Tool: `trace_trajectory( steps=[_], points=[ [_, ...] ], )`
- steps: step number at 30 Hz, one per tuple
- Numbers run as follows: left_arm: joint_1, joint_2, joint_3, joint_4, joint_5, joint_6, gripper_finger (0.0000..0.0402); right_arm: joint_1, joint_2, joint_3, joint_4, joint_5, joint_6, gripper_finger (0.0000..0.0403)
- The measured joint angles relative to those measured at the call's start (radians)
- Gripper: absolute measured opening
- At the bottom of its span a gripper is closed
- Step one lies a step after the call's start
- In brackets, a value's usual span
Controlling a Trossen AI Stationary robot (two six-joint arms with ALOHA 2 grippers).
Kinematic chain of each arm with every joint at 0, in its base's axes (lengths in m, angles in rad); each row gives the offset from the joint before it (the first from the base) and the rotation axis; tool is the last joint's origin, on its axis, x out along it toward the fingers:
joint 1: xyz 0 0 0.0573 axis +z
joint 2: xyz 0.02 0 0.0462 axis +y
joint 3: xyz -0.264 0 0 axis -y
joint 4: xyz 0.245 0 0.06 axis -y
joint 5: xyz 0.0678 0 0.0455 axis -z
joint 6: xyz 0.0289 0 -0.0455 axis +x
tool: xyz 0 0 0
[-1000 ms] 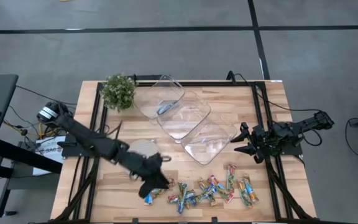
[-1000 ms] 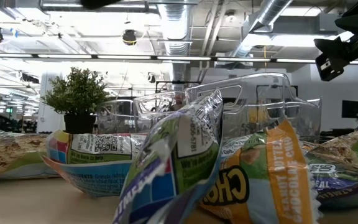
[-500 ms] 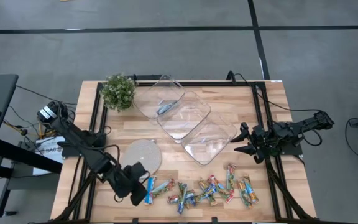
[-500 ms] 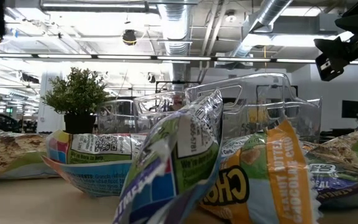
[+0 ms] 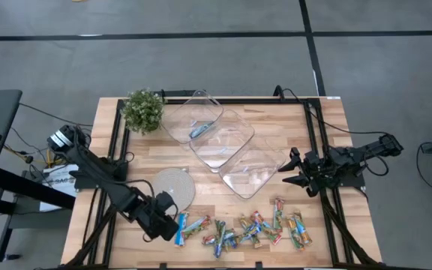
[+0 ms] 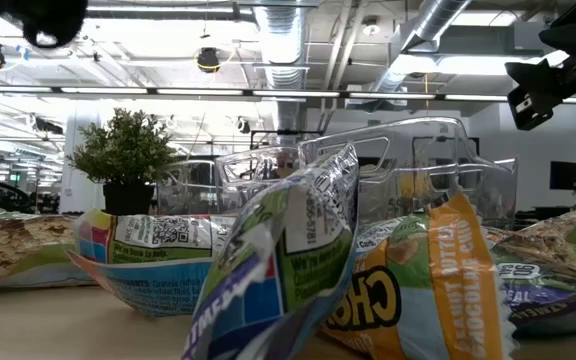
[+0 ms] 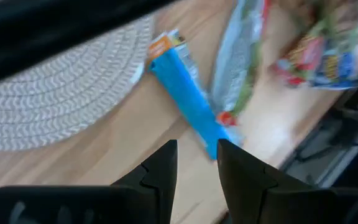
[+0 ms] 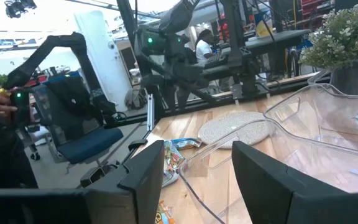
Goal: Pick and place Granola Bars by type
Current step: Put the yellow granola bar into the middle transparent bin
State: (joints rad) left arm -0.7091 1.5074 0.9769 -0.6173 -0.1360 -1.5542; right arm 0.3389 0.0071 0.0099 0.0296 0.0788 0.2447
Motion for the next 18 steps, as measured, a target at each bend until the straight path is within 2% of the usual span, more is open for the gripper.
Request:
trace_trajectory(
  steps=[5, 9, 18],
  points=[
    [0.018, 0.096, 0.000, 0.062, 0.085, 0.009, 0.0107, 0.000, 0.000, 0.000, 0.000, 0.000, 0.000, 0.0184],
    [0.031, 0.163, 0.000, 0.099, 0.102, 0.007, 0.0122, 0.000, 0.000, 0.000, 0.000, 0.000, 0.000, 0.0184],
    [0.080, 0.198, 0.004, 0.243, 0.096, 0.028, 0.0208, 0.000, 0.000, 0.000, -0.001, 0.000, 0.000, 0.0184]
  ],
)
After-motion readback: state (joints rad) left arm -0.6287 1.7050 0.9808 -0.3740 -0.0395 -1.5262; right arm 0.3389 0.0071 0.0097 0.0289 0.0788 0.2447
